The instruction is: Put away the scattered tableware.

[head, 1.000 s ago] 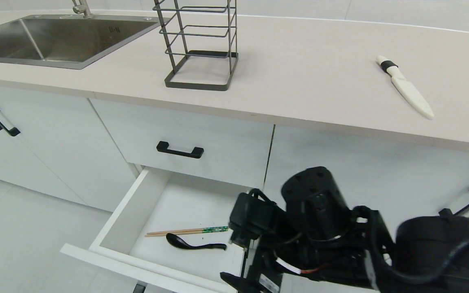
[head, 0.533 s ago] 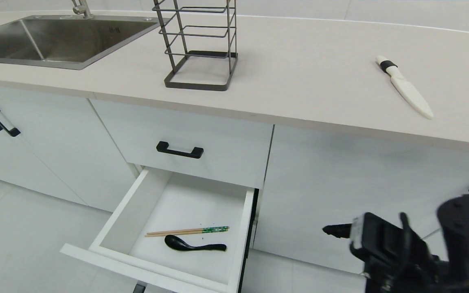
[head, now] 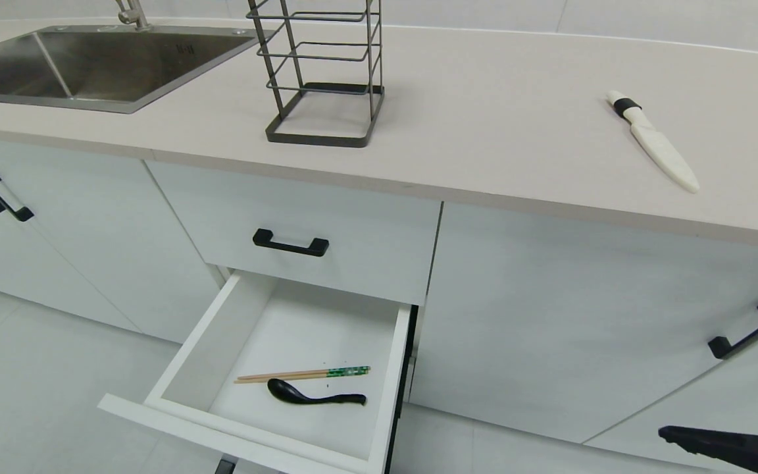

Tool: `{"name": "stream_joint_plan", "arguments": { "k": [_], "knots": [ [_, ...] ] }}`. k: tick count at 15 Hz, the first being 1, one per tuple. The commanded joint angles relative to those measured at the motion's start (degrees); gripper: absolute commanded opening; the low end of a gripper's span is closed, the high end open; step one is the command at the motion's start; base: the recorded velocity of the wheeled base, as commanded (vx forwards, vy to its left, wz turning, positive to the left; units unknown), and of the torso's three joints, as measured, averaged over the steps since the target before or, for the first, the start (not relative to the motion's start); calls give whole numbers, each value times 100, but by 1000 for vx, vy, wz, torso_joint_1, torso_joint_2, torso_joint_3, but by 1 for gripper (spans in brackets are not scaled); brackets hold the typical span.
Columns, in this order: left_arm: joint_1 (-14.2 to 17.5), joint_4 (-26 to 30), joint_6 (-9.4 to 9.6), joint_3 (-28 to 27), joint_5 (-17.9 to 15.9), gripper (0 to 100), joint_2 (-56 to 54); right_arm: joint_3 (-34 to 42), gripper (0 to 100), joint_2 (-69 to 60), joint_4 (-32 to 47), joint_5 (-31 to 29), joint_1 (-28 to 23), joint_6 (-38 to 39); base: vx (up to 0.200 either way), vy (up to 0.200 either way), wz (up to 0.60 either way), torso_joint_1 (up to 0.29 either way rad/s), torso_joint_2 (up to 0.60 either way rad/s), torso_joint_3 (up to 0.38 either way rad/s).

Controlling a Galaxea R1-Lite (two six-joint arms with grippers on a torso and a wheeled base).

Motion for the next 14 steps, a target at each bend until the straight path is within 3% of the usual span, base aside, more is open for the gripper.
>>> {"name": "stream_joint_plan", "arguments": {
  "k": [1, 3, 5, 8, 10, 13, 14],
  "knots": [
    [0, -1, -2, 0, 0, 100, 9, 180, 100, -1163, 273, -21, -2, 491, 0, 0, 0, 0, 0, 0],
    [0, -1, -2, 0, 0, 100, 9, 172, 100, -1638, 379, -267, -248, 983, 0, 0, 0, 0, 0, 0],
    [0, -10, -2, 0, 0, 100, 9, 180, 100, -2007, 414, -399, -661, 1001, 0, 0, 0, 0, 0, 0],
    [0, -1, -2, 0, 0, 100, 9, 180, 100, -2701, 844, -346, -2023, 939, 0, 0, 0, 0, 0, 0],
    [0, -10, 16, 0, -17, 100, 9, 180, 100, -2974, 1038, 199, -2779, 588, 0, 0, 0, 0, 0, 0],
    [0, -1, -2, 0, -17, 100, 9, 189, 100, -3352, 1003, 506, -4027, 456, 0, 0, 0, 0, 0, 0],
    [0, -1, -2, 0, -17, 100, 9, 260, 100, -3580, 1003, 577, -4212, 447, 0, 0, 0, 0, 0, 0]
  ]
}}
